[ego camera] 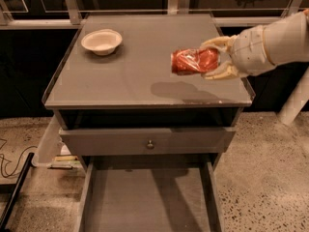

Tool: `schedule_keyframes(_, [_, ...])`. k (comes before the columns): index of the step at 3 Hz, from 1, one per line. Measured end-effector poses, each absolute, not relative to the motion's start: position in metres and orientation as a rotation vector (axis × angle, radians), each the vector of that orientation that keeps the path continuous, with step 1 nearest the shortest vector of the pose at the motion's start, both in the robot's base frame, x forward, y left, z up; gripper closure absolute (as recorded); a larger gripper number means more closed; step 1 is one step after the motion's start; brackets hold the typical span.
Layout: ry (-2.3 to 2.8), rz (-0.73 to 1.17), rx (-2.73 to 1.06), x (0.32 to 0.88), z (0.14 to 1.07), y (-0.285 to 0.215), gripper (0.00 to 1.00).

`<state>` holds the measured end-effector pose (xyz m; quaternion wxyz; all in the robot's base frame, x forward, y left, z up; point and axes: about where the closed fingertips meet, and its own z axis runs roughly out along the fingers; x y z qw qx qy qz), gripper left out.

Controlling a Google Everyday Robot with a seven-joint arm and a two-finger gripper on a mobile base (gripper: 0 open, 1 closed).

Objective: Pick coke can from middle drawer and place on counter

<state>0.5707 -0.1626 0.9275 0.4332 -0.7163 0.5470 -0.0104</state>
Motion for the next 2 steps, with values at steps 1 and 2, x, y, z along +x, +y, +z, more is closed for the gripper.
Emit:
schedule_keyframes(1, [1.305, 0.067, -1.804, 0.6, 0.932, -0.14, 1.0])
schedule_keyframes(2, [1.266, 0.172, -1.833, 0.617, 0.92, -0.109, 1.0])
